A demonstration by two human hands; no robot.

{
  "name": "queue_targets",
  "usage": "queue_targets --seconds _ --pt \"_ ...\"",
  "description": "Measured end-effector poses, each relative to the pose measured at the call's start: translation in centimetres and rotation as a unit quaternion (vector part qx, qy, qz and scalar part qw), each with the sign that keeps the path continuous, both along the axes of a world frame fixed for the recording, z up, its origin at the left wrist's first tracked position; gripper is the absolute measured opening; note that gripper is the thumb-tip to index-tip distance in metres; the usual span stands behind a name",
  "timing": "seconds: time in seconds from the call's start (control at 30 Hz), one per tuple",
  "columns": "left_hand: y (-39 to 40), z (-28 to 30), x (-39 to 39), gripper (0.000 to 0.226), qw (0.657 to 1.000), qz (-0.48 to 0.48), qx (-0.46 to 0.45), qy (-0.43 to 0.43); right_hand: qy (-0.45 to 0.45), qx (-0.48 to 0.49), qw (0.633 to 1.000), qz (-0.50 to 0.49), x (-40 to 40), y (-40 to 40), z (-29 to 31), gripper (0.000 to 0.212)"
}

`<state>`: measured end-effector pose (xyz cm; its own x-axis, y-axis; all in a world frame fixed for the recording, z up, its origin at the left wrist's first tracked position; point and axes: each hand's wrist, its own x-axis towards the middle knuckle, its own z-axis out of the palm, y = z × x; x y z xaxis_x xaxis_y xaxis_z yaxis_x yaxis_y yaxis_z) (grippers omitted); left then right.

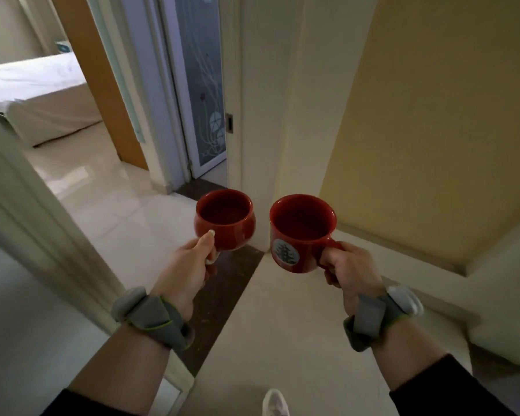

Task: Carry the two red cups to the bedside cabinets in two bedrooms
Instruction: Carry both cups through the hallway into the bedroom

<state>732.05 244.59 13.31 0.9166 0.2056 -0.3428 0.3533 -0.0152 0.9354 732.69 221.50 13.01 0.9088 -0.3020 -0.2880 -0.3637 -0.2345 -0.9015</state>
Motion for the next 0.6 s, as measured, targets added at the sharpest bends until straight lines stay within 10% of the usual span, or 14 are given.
queue_targets --seconds 0.6 --pt "2.3 1.2 24.9 0.026 0.988 0.147 -0.031 0.022 0.055 -0.005 0.992 0.111 30.4 4.1 0.6 0.022"
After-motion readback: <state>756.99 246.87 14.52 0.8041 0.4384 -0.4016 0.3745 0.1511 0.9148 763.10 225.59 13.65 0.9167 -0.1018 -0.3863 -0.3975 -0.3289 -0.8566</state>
